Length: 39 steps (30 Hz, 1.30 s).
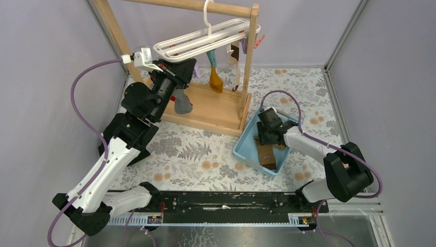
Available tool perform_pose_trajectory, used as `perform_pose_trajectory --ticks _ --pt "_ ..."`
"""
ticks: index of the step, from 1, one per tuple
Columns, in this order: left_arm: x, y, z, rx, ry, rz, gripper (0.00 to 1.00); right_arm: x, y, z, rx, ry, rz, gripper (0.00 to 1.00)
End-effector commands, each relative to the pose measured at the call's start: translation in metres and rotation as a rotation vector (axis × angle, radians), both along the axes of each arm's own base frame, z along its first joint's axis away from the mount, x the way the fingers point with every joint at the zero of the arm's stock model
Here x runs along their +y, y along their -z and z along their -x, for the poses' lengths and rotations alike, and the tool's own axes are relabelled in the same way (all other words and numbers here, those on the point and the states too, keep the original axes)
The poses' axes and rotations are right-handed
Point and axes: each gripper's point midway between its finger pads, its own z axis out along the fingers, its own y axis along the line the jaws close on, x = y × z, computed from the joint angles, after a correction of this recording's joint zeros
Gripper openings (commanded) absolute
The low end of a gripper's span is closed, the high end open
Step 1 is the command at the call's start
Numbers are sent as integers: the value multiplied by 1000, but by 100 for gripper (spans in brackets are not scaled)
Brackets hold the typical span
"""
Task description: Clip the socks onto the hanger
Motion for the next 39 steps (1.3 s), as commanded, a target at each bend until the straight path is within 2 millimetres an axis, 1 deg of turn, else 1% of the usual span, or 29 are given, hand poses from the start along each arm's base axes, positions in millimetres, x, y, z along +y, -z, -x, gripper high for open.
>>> perform_pose_trajectory --ticks 1,4,5,6,8,10,11,13,14,15,16,17,22,26,28,30,31,33,35,37,39 --pt "10 -15 8 -48 -15 21 0 -6 -8 -11 -57 82 -12 41" --pt "10 -15 8 -49 -15 22 0 -5 -18 -14 -86 106 -49 21" --pt "10 -15 8 -48 -16 21 0 -3 -25 -15 -94 116 -84 7" --pt "11 -15 8 -49 -17 21 0 0 -32 -16 -108 120 -121 0" --pt "10 -14 8 -47 -18 20 0 7 -51 -19 -159 107 -184 0" --pt "11 -15 9 -50 -16 23 0 10 -65 -22 -192 88 -204 0" --pt "10 -15 8 -49 -13 24 0 10 -67 -23 -194 76 -201 10" --pt "10 -15 9 -52 -10 27 0 9 -61 -21 -164 57 -170 46" --pt "9 -15 9 -51 -9 27 0 8 -55 -21 -142 54 -150 61" --pt "9 -15 9 -53 -8 28 0 6 -46 -20 -113 56 -127 73" --pt "9 -15 9 -53 -7 28 0 6 -40 -18 -91 54 -108 79" --pt "9 -15 10 -54 -7 27 0 6 -36 -17 -81 53 -95 82" --pt "9 -17 11 -63 -5 29 0 6 -20 -19 -68 57 -70 82" --pt "8 -16 10 -61 1 26 0 8 5 -18 1 61 -46 75" --pt "7 -16 10 -62 3 26 0 9 13 -18 13 69 -43 66" --pt "8 -17 11 -65 3 25 0 11 16 -18 15 74 -59 56" --pt "9 -17 12 -66 2 25 0 11 17 -18 17 77 -67 48" --pt "10 -18 14 -70 -1 27 0 13 16 -17 23 79 -90 36" --pt "12 -19 15 -73 -5 31 0 14 11 -17 19 77 -113 18" --pt "11 -17 14 -69 -3 28 0 17 2 -17 10 69 -156 0" --pt "10 -17 14 -67 1 26 0 21 -12 -17 -11 51 -214 0"
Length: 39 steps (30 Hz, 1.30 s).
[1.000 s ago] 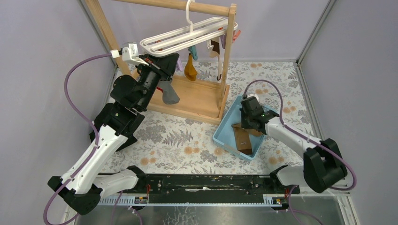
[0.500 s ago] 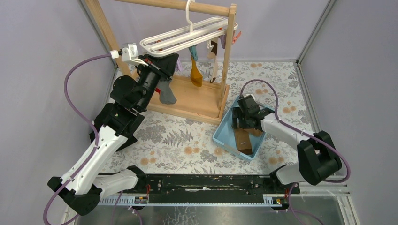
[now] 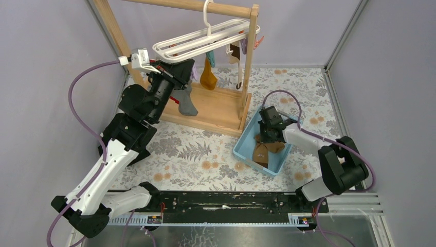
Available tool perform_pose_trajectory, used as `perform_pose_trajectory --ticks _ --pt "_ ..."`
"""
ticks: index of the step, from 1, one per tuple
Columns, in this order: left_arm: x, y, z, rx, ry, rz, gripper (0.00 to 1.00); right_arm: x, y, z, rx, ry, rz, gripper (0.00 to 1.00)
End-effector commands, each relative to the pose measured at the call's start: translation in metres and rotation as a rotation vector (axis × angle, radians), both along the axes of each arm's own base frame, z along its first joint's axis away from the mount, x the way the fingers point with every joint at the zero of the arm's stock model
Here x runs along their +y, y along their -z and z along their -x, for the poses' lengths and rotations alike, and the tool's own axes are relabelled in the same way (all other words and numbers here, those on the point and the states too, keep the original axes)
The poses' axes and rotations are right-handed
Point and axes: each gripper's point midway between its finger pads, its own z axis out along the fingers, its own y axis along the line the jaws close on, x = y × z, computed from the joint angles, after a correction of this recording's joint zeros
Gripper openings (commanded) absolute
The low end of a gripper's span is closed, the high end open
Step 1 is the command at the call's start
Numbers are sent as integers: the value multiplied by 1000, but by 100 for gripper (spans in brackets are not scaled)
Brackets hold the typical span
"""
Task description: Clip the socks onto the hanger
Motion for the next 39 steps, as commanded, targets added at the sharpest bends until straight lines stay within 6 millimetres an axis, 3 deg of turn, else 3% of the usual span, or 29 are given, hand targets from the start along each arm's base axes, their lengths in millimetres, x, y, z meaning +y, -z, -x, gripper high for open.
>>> perform_pose_trajectory --ticks 1,4,10,14,16,19,24,29,30,33,34,36,39 --pt "8 -16 9 -55 -4 22 0 16 -39 -8 -84 -23 -161 0" --pt "7 -17 9 -56 2 21 0 31 -75 -7 -133 -64 -271 0" --pt "9 -18 11 -60 -3 19 0 78 -170 7 -226 -182 -657 0" --pt "12 -18 12 -62 -13 19 0 100 -206 20 -202 -238 -838 0" --pt "12 -18 12 -63 -12 20 0 109 -215 28 -180 -258 -922 0" --pt "10 -18 12 -63 -8 19 0 110 -203 33 -141 -252 -937 0" --pt "8 -16 9 -58 -3 19 0 88 -150 30 -113 -183 -754 0" --pt "6 -14 7 -53 0 15 0 71 -129 29 -120 -138 -648 0" --pt "6 -13 7 -53 -2 15 0 68 -124 28 -117 -135 -621 6" --pt "5 -12 6 -50 -2 13 0 62 -116 28 -108 -133 -575 44" --pt "5 -11 5 -48 0 12 0 61 -115 27 -111 -131 -569 52" --pt "5 -11 6 -48 0 14 0 57 -116 27 -124 -120 -553 60" --pt "5 -11 6 -49 0 13 0 50 -119 27 -139 -109 -520 63"
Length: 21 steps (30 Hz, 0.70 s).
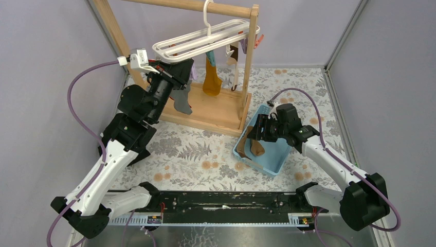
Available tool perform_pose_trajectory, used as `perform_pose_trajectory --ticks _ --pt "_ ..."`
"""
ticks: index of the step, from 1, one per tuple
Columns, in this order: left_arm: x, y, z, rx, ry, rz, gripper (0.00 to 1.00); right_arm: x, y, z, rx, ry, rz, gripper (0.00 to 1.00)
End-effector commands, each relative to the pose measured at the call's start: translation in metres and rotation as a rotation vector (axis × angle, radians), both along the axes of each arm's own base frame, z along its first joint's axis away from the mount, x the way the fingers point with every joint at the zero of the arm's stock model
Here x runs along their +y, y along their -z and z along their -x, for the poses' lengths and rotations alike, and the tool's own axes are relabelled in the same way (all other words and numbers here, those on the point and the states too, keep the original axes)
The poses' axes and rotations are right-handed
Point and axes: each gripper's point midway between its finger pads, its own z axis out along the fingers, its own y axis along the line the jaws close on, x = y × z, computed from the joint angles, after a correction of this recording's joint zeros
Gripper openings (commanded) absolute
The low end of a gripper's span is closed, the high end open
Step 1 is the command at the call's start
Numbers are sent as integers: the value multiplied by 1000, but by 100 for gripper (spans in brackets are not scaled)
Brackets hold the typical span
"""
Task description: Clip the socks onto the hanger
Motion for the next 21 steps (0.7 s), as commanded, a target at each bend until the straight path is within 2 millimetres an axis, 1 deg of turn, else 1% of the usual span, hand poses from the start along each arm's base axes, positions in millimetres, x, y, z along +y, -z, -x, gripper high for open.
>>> perform_pose_trajectory --ticks 1,3,6,10,14,17,21 --pt "2 -8 4 -38 2 8 0 -14 -9 -4 -56 24 68 64" --pt "1 -7 4 -37 5 9 0 -14 -11 -1 -47 12 79 66" --pt "1 -6 3 -36 8 12 0 -7 -13 2 -39 -22 94 67" --pt "1 -7 4 -39 9 14 0 10 -4 8 -36 -94 178 68" --pt "2 -6 4 -38 3 8 0 31 3 17 -36 -175 259 69" --pt "4 -7 5 -40 -2 8 0 34 9 14 -35 -175 307 69" --pt "5 -6 5 -39 -6 6 0 29 17 14 -29 -172 371 68"
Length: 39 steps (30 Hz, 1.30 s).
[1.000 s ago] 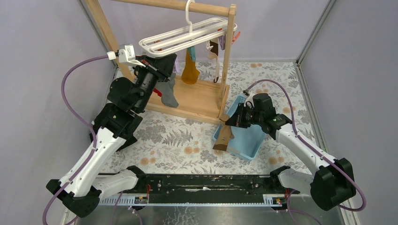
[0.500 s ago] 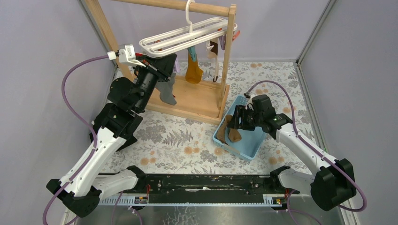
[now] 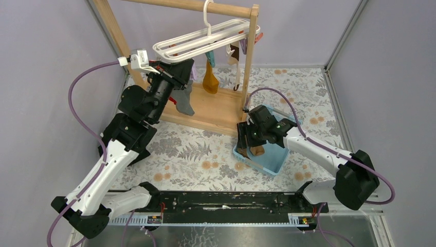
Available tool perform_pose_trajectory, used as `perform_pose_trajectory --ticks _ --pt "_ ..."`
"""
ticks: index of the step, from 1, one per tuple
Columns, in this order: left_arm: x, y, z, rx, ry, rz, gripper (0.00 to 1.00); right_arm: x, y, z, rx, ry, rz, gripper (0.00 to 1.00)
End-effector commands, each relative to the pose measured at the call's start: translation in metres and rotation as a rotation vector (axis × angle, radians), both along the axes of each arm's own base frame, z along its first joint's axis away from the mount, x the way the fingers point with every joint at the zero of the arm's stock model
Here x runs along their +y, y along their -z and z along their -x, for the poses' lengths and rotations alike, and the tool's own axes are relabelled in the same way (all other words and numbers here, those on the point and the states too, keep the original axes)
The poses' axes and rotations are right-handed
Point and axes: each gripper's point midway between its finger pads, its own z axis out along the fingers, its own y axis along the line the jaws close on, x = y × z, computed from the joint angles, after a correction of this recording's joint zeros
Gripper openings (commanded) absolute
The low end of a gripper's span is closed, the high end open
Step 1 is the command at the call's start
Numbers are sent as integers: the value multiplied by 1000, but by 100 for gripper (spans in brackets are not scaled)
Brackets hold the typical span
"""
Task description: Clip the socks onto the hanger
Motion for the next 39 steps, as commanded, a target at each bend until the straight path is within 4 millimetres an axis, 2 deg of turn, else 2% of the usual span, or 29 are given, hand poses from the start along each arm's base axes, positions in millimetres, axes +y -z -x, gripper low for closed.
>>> perform_pose_trajectory --ticks 1,8,22,30,36,39 --pt "7 -7 5 -33 -15 6 0 -9 -5 -9 -55 15 83 68" --pt "5 -5 4 -28 -13 3 0 -8 9 -4 -42 4 118 68" --pt "7 -5 4 -31 -20 -5 0 9 19 4 -53 -59 201 68" --pt "7 -5 4 -31 -18 -6 0 5 23 3 -80 -70 309 68" --pt "9 -6 5 -32 -23 -5 0 -8 40 6 -57 -72 392 63" --pt "9 -5 5 -31 -25 -5 0 -11 42 5 -58 -59 404 54"
